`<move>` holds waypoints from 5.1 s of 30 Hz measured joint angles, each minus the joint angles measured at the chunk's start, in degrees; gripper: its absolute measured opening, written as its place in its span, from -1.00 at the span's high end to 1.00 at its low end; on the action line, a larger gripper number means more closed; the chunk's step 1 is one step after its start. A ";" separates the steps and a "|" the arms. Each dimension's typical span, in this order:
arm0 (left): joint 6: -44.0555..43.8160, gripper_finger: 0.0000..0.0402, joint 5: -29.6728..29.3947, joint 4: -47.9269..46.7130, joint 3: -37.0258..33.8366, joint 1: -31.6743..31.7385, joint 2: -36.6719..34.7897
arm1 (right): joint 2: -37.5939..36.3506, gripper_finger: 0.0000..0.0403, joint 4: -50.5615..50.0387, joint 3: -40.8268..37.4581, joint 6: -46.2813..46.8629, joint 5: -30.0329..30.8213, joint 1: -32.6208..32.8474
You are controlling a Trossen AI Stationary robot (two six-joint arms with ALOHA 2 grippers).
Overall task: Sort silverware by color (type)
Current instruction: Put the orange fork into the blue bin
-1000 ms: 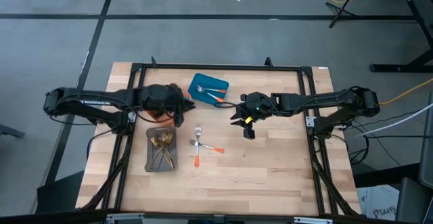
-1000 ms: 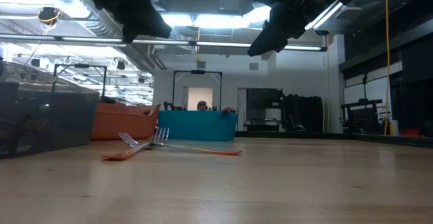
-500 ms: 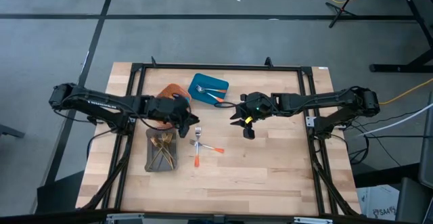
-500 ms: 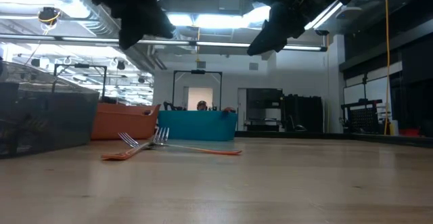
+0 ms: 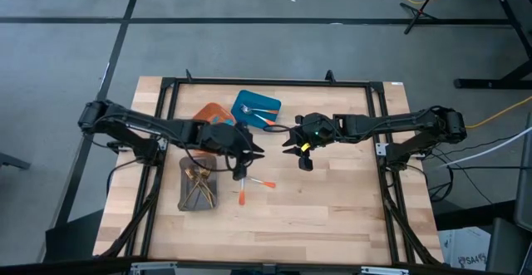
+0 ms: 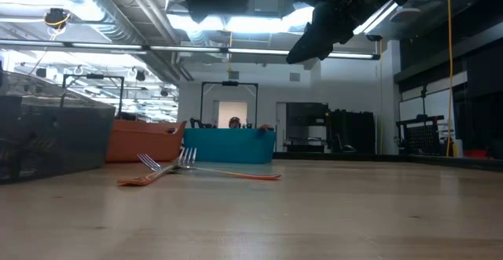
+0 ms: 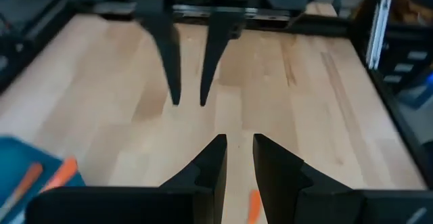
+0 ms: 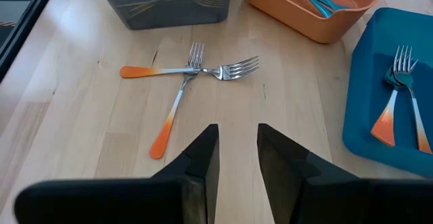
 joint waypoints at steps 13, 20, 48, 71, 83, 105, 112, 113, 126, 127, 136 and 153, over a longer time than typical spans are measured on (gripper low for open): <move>4.31 0.66 5.59 0.33 1.64 0.09 6.44 | 0.00 0.54 0.50 0.00 -0.02 0.01 0.00; 4.31 0.40 5.55 1.71 1.64 1.26 6.57 | 0.00 0.54 0.84 0.00 -0.16 0.02 0.01; 44.51 0.28 6.86 -15.30 1.66 4.84 8.27 | -4.83 0.54 0.31 0.00 -0.18 -0.84 0.02; 68.42 0.28 -0.66 -21.85 1.64 -1.56 20.01 | -13.33 0.54 -2.63 0.00 -0.18 -5.49 0.04; 68.28 0.28 1.20 -22.87 1.57 -1.99 20.69 | -13.23 0.54 -2.63 0.00 -0.16 -5.49 0.04; 71.78 0.28 2.88 -21.34 1.57 -0.52 24.51 | -13.22 0.54 -3.67 0.00 0.04 -5.43 -0.01; 73.27 0.28 3.25 -21.16 1.57 -0.52 24.51 | -13.22 0.54 -3.70 0.00 0.04 -5.44 0.01; 73.27 0.28 3.30 -21.16 1.57 -0.52 24.51 | -13.22 0.54 -3.72 0.00 0.04 -5.44 0.01; 73.27 0.36 5.59 -19.63 1.77 0.09 26.55 | -13.22 0.54 -3.82 0.00 0.06 -5.42 0.04; 73.27 0.39 5.59 -19.63 1.77 0.09 26.55 | -13.22 0.54 -3.79 0.00 0.06 -5.45 0.04; 73.28 0.68 5.63 -19.77 1.68 0.04 26.63 | -13.22 0.54 -3.81 0.00 0.06 -5.44 0.04; 72.77 0.96 5.55 -19.23 1.57 0.04 26.66 | -13.22 0.54 -3.81 0.00 0.06 -5.44 0.04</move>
